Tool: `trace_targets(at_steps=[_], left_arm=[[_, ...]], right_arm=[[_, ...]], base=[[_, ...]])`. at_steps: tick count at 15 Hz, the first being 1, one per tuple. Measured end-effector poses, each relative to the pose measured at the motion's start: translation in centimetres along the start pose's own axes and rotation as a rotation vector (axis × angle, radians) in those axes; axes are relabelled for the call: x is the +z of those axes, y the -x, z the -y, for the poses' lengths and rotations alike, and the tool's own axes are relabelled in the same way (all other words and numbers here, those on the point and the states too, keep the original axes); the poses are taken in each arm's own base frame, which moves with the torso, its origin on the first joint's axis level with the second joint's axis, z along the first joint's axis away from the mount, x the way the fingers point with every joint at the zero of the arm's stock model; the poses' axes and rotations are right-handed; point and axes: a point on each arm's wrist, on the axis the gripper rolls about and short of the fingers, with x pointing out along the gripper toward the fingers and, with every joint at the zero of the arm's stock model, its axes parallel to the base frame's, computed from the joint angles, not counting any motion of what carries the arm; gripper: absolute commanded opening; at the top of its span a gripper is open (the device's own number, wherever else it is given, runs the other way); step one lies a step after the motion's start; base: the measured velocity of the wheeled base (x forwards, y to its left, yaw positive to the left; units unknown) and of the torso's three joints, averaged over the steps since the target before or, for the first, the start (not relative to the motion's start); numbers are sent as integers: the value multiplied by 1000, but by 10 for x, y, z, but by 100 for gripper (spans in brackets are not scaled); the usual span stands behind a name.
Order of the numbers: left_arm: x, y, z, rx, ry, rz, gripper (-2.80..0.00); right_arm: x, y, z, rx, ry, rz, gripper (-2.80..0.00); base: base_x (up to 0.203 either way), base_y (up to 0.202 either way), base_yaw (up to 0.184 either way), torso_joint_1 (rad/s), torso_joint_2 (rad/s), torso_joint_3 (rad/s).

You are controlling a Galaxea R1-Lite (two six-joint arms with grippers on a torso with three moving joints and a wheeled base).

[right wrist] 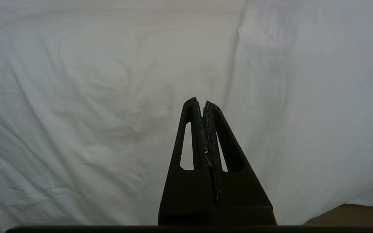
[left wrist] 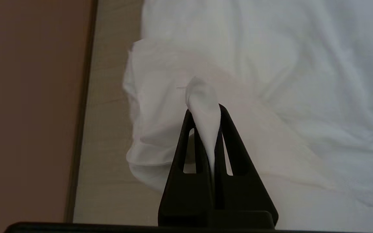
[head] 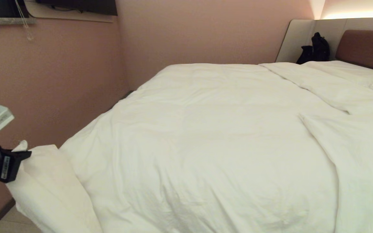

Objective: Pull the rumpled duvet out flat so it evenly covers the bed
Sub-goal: Flatten the corners of the folded blanket

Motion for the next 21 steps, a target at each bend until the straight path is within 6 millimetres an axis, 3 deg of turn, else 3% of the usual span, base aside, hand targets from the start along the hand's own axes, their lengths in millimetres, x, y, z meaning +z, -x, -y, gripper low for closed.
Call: trace_targets(at_steps=[7,21], left_arm=[[-17,17,-18,243,206,-73,-280],[-72,42,-48,539,458,-232,-280]], right_arm=[[0,0,0,1,0,0,-280],[0,0,0,0,0,0,-280]], base=[[0,0,0,0,0,0],[0,0,0,0,0,0]])
